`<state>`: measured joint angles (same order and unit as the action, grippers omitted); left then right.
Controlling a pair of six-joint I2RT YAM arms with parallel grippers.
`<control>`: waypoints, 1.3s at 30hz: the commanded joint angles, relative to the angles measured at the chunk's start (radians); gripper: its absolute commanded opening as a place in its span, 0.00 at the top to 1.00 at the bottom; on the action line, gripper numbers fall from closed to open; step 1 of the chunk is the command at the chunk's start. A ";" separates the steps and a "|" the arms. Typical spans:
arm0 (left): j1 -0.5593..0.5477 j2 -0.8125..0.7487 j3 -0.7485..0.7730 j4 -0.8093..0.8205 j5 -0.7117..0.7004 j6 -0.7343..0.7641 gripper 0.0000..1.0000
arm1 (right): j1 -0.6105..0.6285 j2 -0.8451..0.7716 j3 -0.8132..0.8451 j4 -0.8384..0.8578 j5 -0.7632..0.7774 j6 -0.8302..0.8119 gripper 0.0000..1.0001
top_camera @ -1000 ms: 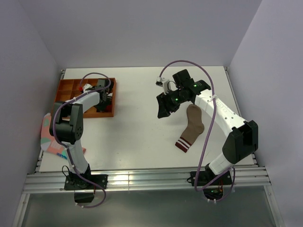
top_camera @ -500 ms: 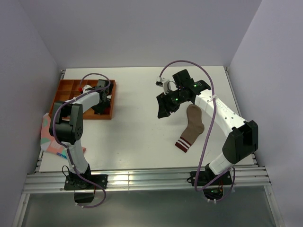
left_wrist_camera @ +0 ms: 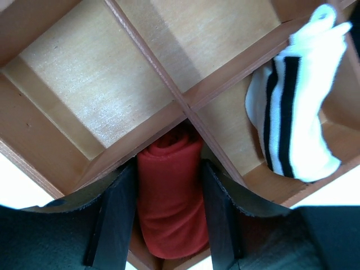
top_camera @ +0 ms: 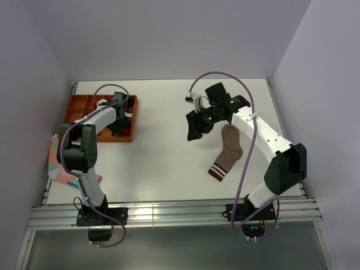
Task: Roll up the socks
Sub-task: Place the sock in the storage box.
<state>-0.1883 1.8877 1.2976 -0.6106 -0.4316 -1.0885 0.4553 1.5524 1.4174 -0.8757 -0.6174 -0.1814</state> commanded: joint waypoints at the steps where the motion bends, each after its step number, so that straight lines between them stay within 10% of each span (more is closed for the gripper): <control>1: 0.003 -0.059 0.048 -0.040 0.013 0.015 0.47 | -0.006 -0.028 -0.003 0.011 -0.010 -0.018 0.38; 39: -0.077 -0.393 -0.129 0.130 0.175 0.036 0.46 | -0.007 -0.110 -0.090 0.003 0.223 -0.059 0.38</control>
<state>-0.2333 1.5753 1.1908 -0.5671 -0.3130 -1.0813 0.4553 1.5204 1.3727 -0.8722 -0.4793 -0.2050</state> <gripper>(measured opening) 0.543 0.617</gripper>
